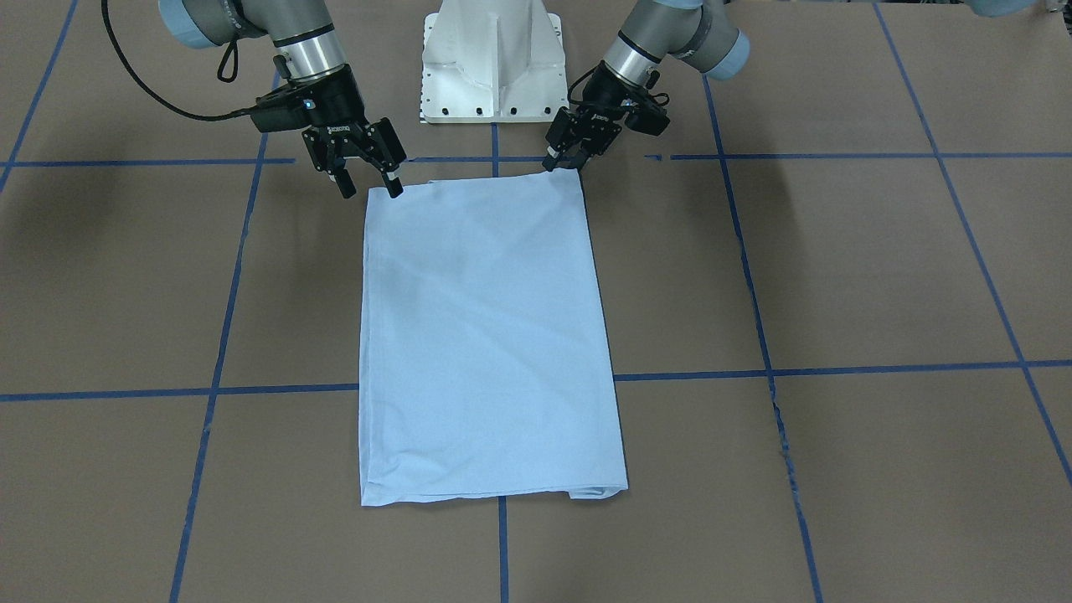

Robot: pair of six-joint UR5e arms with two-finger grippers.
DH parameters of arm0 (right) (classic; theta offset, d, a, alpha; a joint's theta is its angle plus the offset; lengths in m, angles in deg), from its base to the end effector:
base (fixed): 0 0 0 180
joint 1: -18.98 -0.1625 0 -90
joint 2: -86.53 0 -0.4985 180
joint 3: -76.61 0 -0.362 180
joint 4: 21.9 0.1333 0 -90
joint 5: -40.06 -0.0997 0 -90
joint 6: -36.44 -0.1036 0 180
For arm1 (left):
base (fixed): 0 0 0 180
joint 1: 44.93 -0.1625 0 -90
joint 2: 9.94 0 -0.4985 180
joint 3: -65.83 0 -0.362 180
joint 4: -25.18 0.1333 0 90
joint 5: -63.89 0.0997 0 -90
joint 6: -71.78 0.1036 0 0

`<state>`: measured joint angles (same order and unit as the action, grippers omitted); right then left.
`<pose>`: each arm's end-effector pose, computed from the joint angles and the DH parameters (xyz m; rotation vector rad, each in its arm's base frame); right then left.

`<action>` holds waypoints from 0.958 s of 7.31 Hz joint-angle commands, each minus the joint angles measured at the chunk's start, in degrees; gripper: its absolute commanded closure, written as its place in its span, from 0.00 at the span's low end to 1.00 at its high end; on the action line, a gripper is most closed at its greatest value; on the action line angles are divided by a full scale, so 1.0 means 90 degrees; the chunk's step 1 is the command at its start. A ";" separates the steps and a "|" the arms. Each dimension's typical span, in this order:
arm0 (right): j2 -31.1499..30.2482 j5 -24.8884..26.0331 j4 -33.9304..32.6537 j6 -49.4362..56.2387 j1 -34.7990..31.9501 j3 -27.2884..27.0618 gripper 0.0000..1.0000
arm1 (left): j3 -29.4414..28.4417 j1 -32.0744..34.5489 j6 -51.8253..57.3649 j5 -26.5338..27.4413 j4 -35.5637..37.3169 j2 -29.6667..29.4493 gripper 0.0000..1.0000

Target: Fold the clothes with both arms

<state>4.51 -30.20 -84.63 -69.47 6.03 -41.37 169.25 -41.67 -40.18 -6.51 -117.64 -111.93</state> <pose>-0.4439 -0.2748 0.3985 0.2854 -1.1196 0.6374 0.5360 -0.1989 0.4171 0.0647 1.4019 -0.6000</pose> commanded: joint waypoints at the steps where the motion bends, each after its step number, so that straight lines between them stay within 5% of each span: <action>1: -0.0008 0.0032 -0.0003 0.0000 0.0013 0.0003 0.00 | -0.0006 0.0028 0.0018 0.0000 0.0000 0.0003 0.25; 4: 0.0002 0.0052 0.0007 0.0000 0.0023 0.0042 0.00 | -0.0006 0.0057 0.0018 0.0000 0.0010 0.0003 0.25; 7: -0.0008 0.0052 -0.0003 0.0000 0.0023 0.0051 0.00 | -0.0026 0.0086 0.0018 0.0010 0.0145 0.0003 0.39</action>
<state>4.48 -29.73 -84.65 -69.47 6.23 -40.96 169.07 -41.00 -40.02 -6.49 -117.23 -111.90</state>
